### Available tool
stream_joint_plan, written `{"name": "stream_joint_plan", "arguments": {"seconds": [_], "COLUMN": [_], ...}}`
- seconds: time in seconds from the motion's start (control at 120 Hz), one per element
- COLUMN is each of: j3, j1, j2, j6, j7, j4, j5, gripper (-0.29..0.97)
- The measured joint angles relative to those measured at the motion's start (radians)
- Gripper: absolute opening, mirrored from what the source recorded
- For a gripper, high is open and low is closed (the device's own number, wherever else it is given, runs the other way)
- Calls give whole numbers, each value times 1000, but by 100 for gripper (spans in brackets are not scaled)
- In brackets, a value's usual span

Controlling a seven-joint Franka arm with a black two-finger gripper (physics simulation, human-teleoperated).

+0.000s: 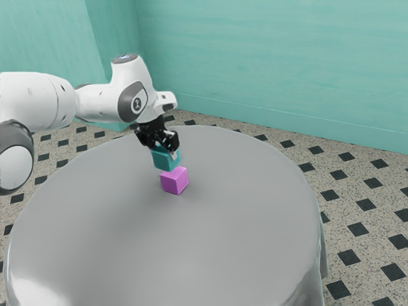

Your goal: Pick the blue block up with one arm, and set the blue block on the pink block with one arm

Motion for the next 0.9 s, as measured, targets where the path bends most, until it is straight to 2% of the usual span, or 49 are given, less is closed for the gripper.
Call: {"name": "stream_joint_plan", "arguments": {"seconds": [0.617, 0.9], "j3": [-14, -19], "j1": [4, 3], "j2": [64, 63], "j6": [3, -2], "j7": [-21, -3], "j4": [66, 66], "j5": [-16, -29], "gripper": [31, 54]}}
